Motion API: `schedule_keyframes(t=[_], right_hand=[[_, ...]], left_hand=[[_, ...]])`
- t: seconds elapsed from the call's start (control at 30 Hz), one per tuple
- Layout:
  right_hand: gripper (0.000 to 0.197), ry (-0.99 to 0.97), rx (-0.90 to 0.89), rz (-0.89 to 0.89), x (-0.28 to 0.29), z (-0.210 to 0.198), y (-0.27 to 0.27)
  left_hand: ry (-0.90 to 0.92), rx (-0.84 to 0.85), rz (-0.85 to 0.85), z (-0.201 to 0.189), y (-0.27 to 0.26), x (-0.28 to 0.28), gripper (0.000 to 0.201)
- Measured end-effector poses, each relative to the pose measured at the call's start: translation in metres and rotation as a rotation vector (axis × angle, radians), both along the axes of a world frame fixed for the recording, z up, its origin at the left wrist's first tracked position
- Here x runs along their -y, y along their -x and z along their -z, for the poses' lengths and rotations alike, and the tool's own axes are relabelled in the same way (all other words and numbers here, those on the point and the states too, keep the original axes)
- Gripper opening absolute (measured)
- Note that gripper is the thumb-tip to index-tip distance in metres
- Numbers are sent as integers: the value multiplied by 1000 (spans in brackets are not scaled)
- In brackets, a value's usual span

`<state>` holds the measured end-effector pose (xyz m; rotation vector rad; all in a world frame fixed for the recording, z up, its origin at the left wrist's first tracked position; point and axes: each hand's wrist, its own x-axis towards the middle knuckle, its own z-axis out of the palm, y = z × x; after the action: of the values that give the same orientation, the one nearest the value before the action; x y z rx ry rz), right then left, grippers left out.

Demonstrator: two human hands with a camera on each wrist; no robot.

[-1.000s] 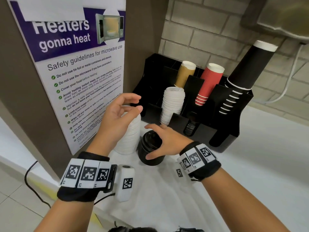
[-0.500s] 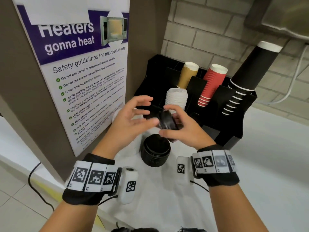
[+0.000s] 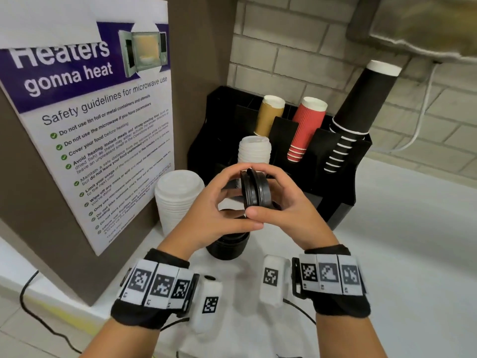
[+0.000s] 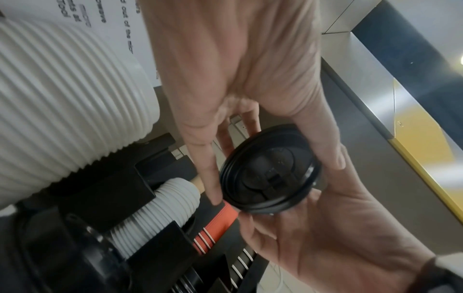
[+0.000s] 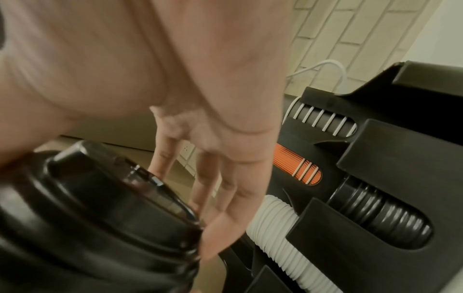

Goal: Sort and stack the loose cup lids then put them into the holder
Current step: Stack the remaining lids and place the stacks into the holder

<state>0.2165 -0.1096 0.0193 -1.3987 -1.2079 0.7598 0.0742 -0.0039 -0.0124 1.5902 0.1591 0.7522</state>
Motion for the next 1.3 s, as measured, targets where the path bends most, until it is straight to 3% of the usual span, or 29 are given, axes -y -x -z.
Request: schedule_keyframes(t=[0.5, 0.63, 0.7, 0.77, 0.83, 0.97, 1.3], right_hand=[[65, -40, 74, -2, 0, -1, 0], [62, -118, 59, 226, -10, -15, -36], [62, -115, 207, 388, -19, -22, -67], [65, -4, 387, 438, -31, -23, -98], [70, 209, 547, 379, -47, -16, -122], [83, 540, 882, 214, -72, 5, -143], [94, 741, 1079, 85, -84, 16, -141]], left_hand=[[-1, -61, 8, 4, -3, -2, 103], [22, -47, -138, -3, 7, -10, 84], [6, -46, -258, -8, 16, -18, 69], [8, -44, -355, -12, 25, -25, 50], [9, -51, -413, -12, 32, -29, 37], [14, -69, -445, -11, 36, -29, 33], [3, -113, -445, -13, 36, -19, 30]])
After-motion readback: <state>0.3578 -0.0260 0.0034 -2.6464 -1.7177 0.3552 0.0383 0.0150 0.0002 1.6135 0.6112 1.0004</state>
